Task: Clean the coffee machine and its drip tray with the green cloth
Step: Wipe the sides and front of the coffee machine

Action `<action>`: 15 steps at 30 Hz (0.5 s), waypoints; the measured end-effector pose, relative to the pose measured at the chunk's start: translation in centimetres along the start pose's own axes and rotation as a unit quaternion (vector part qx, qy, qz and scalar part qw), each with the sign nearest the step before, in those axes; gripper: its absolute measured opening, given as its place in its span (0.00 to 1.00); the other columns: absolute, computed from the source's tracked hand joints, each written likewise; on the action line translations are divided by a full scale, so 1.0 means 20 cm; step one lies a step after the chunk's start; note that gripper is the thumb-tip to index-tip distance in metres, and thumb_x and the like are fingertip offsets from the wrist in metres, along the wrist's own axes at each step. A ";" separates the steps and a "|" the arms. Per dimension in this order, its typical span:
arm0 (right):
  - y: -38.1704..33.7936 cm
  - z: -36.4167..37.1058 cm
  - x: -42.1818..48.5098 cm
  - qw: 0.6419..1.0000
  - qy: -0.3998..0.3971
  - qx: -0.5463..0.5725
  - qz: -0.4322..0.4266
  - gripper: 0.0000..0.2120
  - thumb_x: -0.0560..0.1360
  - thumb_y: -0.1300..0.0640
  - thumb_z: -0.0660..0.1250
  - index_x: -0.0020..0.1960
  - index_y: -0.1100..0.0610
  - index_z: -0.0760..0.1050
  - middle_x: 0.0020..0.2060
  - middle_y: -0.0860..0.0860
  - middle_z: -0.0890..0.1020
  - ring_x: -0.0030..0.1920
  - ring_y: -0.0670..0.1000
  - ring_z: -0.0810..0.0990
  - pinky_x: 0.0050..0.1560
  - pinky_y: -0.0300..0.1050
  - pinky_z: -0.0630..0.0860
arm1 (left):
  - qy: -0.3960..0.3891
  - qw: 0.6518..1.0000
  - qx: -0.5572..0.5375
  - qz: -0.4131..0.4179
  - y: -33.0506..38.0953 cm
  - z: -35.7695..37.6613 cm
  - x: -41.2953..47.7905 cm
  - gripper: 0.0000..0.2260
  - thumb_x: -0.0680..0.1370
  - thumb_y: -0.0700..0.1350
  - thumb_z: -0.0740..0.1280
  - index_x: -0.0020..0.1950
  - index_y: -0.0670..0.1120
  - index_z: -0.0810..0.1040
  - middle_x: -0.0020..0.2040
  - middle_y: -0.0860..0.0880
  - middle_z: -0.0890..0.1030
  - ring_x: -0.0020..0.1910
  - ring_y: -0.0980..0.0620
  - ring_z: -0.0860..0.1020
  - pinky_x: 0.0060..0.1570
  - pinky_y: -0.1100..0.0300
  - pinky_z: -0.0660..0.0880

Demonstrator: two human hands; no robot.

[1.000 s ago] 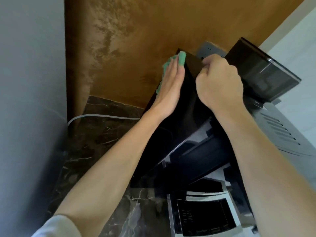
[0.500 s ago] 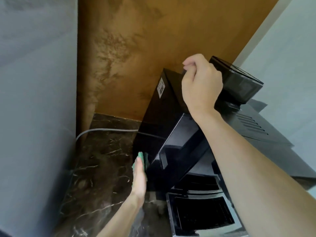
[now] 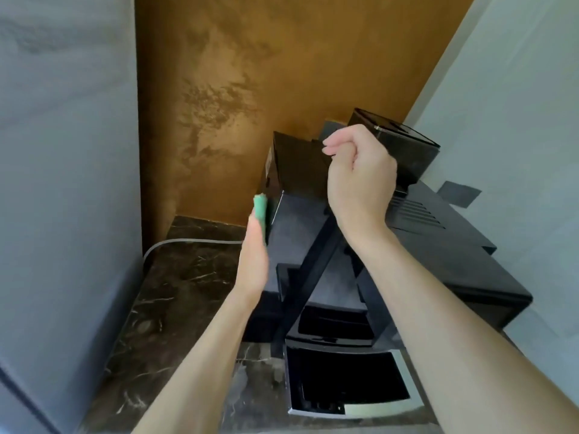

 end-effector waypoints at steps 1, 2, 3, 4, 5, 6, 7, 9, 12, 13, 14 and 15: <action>0.01 0.00 -0.05 1.000 -0.016 -0.001 0.001 0.18 0.78 0.60 0.54 0.47 0.53 0.83 0.41 0.45 0.85 0.43 0.43 0.82 0.41 0.40 0.78 | 0.023 0.998 0.016 -0.060 -0.15 -0.07 -0.04 0.27 0.86 0.63 0.47 0.82 0.53 0.62 0.74 0.56 0.71 0.65 0.62 0.74 0.73 0.59 0.62; 0.01 0.01 -0.09 1.000 -0.029 0.001 -0.004 0.18 0.78 0.60 0.54 0.47 0.53 0.83 0.41 0.45 0.85 0.43 0.44 0.82 0.42 0.42 0.80 | 0.036 0.992 0.028 -0.115 -0.28 -0.13 -0.07 0.28 0.85 0.64 0.46 0.81 0.53 0.63 0.73 0.56 0.71 0.67 0.57 0.74 0.74 0.56 0.63; 0.01 0.03 -0.14 0.999 -0.045 0.001 -0.009 0.18 0.78 0.60 0.54 0.48 0.53 0.83 0.41 0.44 0.85 0.43 0.44 0.82 0.41 0.42 0.80 | 0.046 0.986 0.032 -0.157 -0.41 -0.20 -0.10 0.29 0.85 0.65 0.45 0.81 0.53 0.63 0.71 0.56 0.71 0.70 0.54 0.71 0.74 0.54 0.62; 0.02 0.06 -0.19 0.998 -0.059 0.001 -0.016 0.18 0.79 0.60 0.54 0.48 0.53 0.83 0.41 0.45 0.85 0.42 0.44 0.82 0.41 0.42 0.80 | 0.046 0.981 0.036 -0.184 -0.55 -0.26 -0.13 0.29 0.85 0.65 0.44 0.82 0.54 0.63 0.72 0.56 0.71 0.73 0.53 0.69 0.74 0.54 0.61; 0.02 0.08 -0.24 0.997 -0.069 0.000 -0.025 0.17 0.79 0.60 0.54 0.48 0.53 0.83 0.41 0.45 0.85 0.41 0.44 0.82 0.39 0.41 0.79 | 0.042 0.977 0.037 -0.205 -0.67 -0.32 -0.14 0.31 0.84 0.67 0.44 0.82 0.55 0.61 0.76 0.55 0.70 0.75 0.52 0.68 0.76 0.54 0.60; 0.03 0.10 -0.28 0.996 -0.077 -0.001 -0.035 0.17 0.79 0.59 0.54 0.48 0.53 0.83 0.41 0.45 0.85 0.41 0.44 0.81 0.38 0.39 0.79 | 0.037 0.971 0.030 -0.234 -0.79 -0.37 -0.16 0.33 0.82 0.69 0.44 0.83 0.56 0.60 0.79 0.53 0.68 0.77 0.51 0.67 0.78 0.52 0.59; 0.05 0.12 -0.32 0.996 -0.082 -0.001 -0.045 0.17 0.80 0.58 0.54 0.49 0.52 0.83 0.41 0.45 0.84 0.40 0.44 0.81 0.37 0.38 0.78 | 0.041 0.964 0.023 -0.262 -0.90 -0.42 -0.18 0.35 0.80 0.72 0.45 0.83 0.56 0.60 0.80 0.51 0.67 0.78 0.49 0.67 0.79 0.49 0.59; 0.09 0.17 -0.38 0.994 -0.087 -0.005 -0.064 0.18 0.80 0.56 0.54 0.49 0.53 0.83 0.41 0.45 0.85 0.40 0.44 0.82 0.37 0.38 0.80 | 0.055 0.957 0.008 -0.285 -1.10 -0.50 -0.17 0.39 0.77 0.77 0.48 0.82 0.57 0.61 0.79 0.51 0.69 0.77 0.49 0.69 0.79 0.45 0.62; 0.15 0.20 -0.41 0.993 -0.090 -0.019 -0.080 0.16 0.81 0.57 0.57 0.49 0.54 0.84 0.42 0.46 0.85 0.40 0.46 0.83 0.37 0.42 0.82 | 0.097 0.948 -0.002 -0.301 -1.35 -0.57 -0.10 0.47 0.65 0.85 0.54 0.79 0.62 0.67 0.76 0.54 0.72 0.73 0.50 0.73 0.76 0.45 0.66; 0.17 0.21 -0.42 0.993 -0.092 -0.022 -0.073 0.15 0.81 0.58 0.57 0.49 0.54 0.84 0.42 0.46 0.85 0.40 0.46 0.83 0.37 0.43 0.82 | 0.128 0.944 -0.001 -0.305 -1.37 -0.57 -0.10 0.46 0.65 0.85 0.55 0.77 0.62 0.68 0.75 0.54 0.74 0.72 0.49 0.74 0.75 0.44 0.67; 0.18 0.22 -0.43 0.993 -0.093 -0.026 -0.065 0.15 0.81 0.59 0.58 0.49 0.54 0.84 0.41 0.46 0.85 0.40 0.45 0.82 0.36 0.44 0.82 | 0.159 0.936 -0.003 -0.313 -1.46 -0.59 -0.08 0.44 0.66 0.83 0.55 0.76 0.61 0.70 0.74 0.53 0.75 0.70 0.48 0.75 0.74 0.42 0.69; 0.19 0.22 -0.44 0.993 -0.094 -0.032 -0.059 0.14 0.81 0.60 0.58 0.49 0.54 0.84 0.41 0.46 0.85 0.40 0.45 0.82 0.36 0.45 0.82 | 0.178 0.930 -0.032 -0.319 -1.47 -0.58 -0.07 0.42 0.68 0.81 0.57 0.75 0.60 0.72 0.72 0.51 0.77 0.68 0.46 0.77 0.71 0.41 0.71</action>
Point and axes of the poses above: each hand's wrist, its own x-axis towards the middle knuckle, its own z-axis out of the palm, y = z × x, the point moved 3 cm from there along x, towards the middle knuckle
